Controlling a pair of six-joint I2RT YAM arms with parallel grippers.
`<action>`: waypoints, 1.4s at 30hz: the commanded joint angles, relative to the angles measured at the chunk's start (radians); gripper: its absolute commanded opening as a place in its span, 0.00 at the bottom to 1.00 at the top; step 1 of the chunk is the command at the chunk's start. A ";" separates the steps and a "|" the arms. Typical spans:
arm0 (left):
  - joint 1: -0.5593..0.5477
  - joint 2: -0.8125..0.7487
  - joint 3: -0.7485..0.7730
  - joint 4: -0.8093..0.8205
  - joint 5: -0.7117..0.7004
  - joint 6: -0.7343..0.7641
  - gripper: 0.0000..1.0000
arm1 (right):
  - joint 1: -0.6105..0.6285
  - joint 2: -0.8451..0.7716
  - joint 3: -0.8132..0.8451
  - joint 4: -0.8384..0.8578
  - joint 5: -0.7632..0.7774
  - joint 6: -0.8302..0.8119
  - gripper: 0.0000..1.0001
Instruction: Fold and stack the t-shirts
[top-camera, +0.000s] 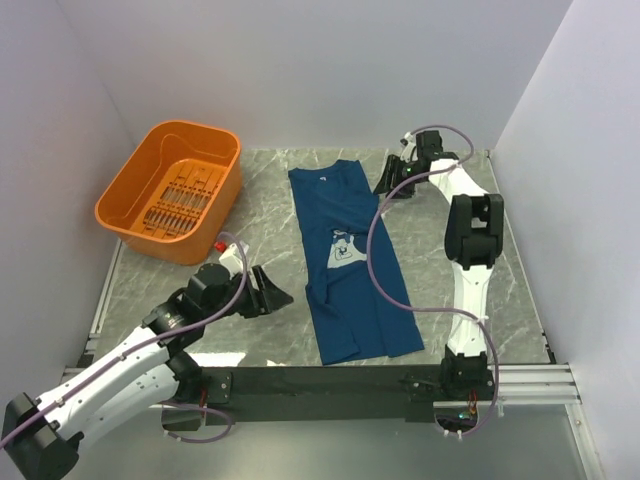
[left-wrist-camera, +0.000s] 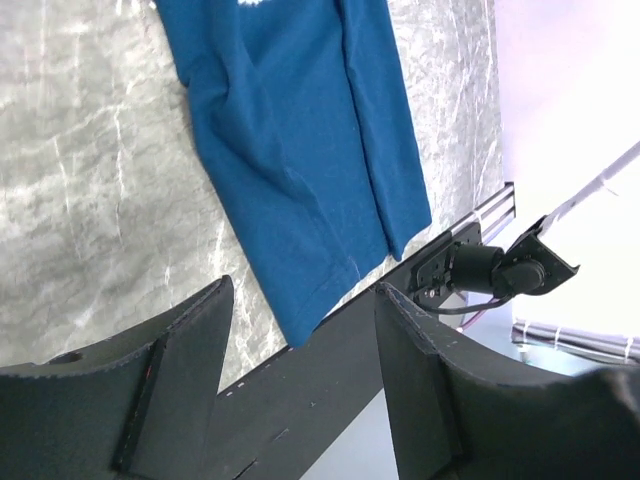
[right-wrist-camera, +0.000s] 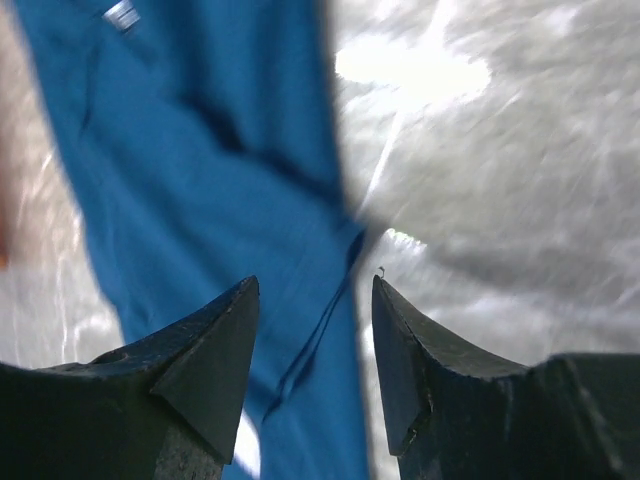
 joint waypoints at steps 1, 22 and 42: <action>-0.002 -0.029 -0.028 0.053 -0.034 -0.048 0.64 | 0.032 0.048 0.120 -0.054 0.074 0.077 0.56; -0.002 0.031 -0.036 0.122 0.008 -0.035 0.64 | 0.069 0.272 0.367 -0.237 0.045 0.129 0.13; -0.004 0.250 -0.018 0.271 0.096 0.015 0.64 | -0.146 0.170 0.258 -0.016 -0.018 0.292 0.00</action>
